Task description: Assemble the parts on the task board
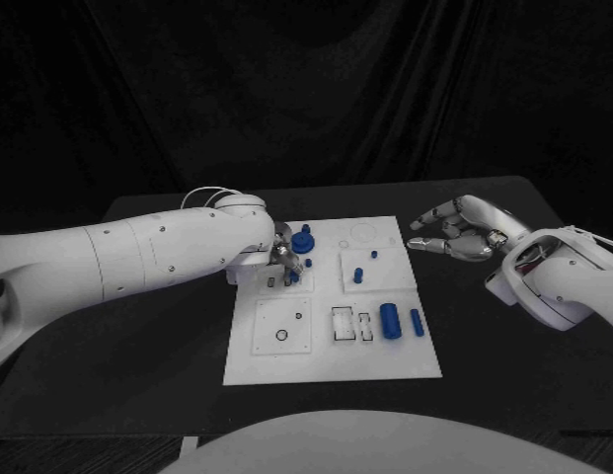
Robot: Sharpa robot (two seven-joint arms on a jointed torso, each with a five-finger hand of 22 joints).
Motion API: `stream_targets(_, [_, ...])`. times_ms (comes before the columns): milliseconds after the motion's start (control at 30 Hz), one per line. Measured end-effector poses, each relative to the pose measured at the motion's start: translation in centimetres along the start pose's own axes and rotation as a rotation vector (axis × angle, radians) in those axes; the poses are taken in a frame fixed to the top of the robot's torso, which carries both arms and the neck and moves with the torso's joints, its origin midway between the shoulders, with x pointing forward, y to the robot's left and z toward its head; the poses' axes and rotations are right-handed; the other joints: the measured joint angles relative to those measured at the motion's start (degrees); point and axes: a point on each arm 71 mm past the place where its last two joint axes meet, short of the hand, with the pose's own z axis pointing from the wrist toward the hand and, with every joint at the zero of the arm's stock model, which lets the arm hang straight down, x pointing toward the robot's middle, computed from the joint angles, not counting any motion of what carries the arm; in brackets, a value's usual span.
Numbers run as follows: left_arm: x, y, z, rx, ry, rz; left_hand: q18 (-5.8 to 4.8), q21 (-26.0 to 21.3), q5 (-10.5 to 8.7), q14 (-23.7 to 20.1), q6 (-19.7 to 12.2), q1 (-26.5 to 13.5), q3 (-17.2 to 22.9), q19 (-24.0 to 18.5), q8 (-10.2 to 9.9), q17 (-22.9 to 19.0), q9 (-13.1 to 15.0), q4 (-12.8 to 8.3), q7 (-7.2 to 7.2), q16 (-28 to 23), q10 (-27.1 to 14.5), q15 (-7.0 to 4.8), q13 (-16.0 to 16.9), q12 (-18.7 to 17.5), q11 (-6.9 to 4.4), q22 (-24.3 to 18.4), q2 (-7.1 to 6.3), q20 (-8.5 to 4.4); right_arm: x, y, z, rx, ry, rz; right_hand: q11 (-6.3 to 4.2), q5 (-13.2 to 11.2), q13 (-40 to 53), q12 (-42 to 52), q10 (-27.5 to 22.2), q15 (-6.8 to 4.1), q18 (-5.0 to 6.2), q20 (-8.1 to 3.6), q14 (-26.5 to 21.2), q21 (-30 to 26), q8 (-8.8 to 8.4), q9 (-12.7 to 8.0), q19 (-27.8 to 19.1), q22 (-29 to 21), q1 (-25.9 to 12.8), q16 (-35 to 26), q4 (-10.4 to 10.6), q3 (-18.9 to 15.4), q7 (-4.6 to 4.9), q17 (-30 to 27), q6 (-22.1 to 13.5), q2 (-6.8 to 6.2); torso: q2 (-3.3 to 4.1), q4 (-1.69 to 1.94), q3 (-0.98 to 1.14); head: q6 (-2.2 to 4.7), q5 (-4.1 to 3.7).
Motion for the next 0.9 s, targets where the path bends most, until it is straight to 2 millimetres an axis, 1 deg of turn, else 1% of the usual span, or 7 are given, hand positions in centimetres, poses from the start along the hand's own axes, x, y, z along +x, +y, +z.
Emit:
stream_targets(33, [0.0,0.1,0.0,0.0,0.0,-0.001,0.0,0.0,0.08,0.0,0.0,-0.6,1.4,0.1,-0.1,0.0,0.3,-0.5,0.03,0.0,-0.1,0.0,0.0,0.0,-0.13,0.0,-0.55,-0.12,0.0,0.0,0.0,0.001,0.0,0.0,0.0,0.0,0.0,0.0,0.0,0.0,0.0,0.0,0.0,0.0,0.0,0.0,0.0,0.0,0.1,0.0,0.0,0.0,0.0,0.0,0.0,0.06,0.0,0.0,0.0,0.0,0.01])
stream_targets(133, [0.0,0.4,-0.1,-0.001,0.0,-0.004,0.0,0.0,0.15,0.0,0.4,-1.2,3.5,0.2,-0.3,0.0,0.9,-0.9,-0.02,0.0,-0.2,0.0,0.0,0.0,-0.17,0.0,-1.18,-0.21,0.0,-0.1,-0.1,0.003,0.001,0.0,0.0,0.0,0.0,0.0,0.0,0.0,0.0,0.0,0.0,0.0,0.0,0.0,0.0,0.0,0.1,0.0,0.0,0.0,0.0,0.0,0.0,0.06,-0.01,0.0,0.0,0.0,0.02])
stream_targets(200, [0.1,0.6,-0.2,-0.002,0.0,-0.005,0.0,0.0,0.37,0.0,0.4,-1.6,4.2,0.2,-0.3,0.0,1.1,-0.9,-0.02,0.0,-0.2,0.0,0.0,0.0,-0.17,0.0,-1.55,-0.22,0.0,-0.2,-0.1,0.005,0.002,0.0,0.0,0.0,0.0,0.0,0.0,0.0,0.0,0.21,0.0,-0.2,0.0,0.0,-0.2,0.0,0.1,0.0,0.2,-0.2,0.0,0.0,0.0,0.06,-0.01,0.0,0.0,0.0,0.06])
stream_targets(300, [0.1,0.8,-0.3,-0.002,-0.001,-0.008,0.0,0.0,0.37,0.0,0.4,-1.9,4.6,0.2,-0.6,0.0,1.4,-0.7,-0.02,0.0,-0.2,0.0,0.0,0.0,-0.17,0.0,-1.85,-0.21,0.1,-0.3,-0.2,0.007,0.003,0.001,0.0,0.0,0.0,0.0,0.0,0.0,0.0,0.2,0.0,-0.2,0.0,0.0,-0.2,0.0,0.1,0.0,0.2,-0.2,0.0,0.0,0.0,0.06,-0.02,0.01,0.0,0.0,0.1])
stream_targets(567, [0.1,1.1,-0.4,-0.006,-0.006,-0.014,0.0,-0.2,0.28,0.0,0.8,-1.9,5.3,0.2,-0.9,0.0,1.5,-0.9,0.06,0.0,-0.2,0.0,0.0,0.0,-0.17,0.0,-1.86,-0.21,0.2,-0.3,-0.2,0.009,0.007,0.001,0.0,0.0,0.0,0.0,0.0,0.0,0.0,0.2,0.0,-0.2,0.0,0.0,-0.2,0.0,0.1,0.0,0.2,-0.2,0.0,0.0,0.0,0.06,-0.01,0.02,0.0,0.0,0.23])
stream_targets(600, [0.1,1.1,-0.4,-0.008,-0.008,-0.015,0.0,-0.2,0.11,0.0,0.8,-2.2,5.5,0.2,-0.9,0.0,1.5,-0.8,0.07,0.0,-0.2,0.01,0.0,0.0,-0.16,0.0,-2.16,-0.21,0.3,-0.3,-0.2,0.009,0.008,0.002,0.0,0.0,0.0,0.0,0.0,0.0,0.0,0.2,0.0,-0.2,0.0,0.0,-0.2,0.0,0.1,0.0,0.2,-0.2,0.0,0.0,0.0,0.06,-0.01,0.02,0.0,0.0,0.26])
stream_targets(900, [0.0,1.5,-0.5,-0.021,-0.02,-0.028,0.0,-0.2,0.02,0.0,0.9,-2.2,6.1,0.2,-1.2,0.0,1.5,-0.8,0.16,0.0,-0.2,0.01,0.0,0.0,-0.16,0.0,-2.16,-0.21,0.3,-0.4,-0.2,0.009,0.012,0.002,0.0,0.0,0.0,0.0,0.0,0.0,0.0,0.2,0.0,-0.2,0.0,0.0,-0.2,0.0,0.1,-0.2,0.2,-0.2,0.0,0.0,0.0,0.06,0.02,0.01,-0.02,0.0,0.48])
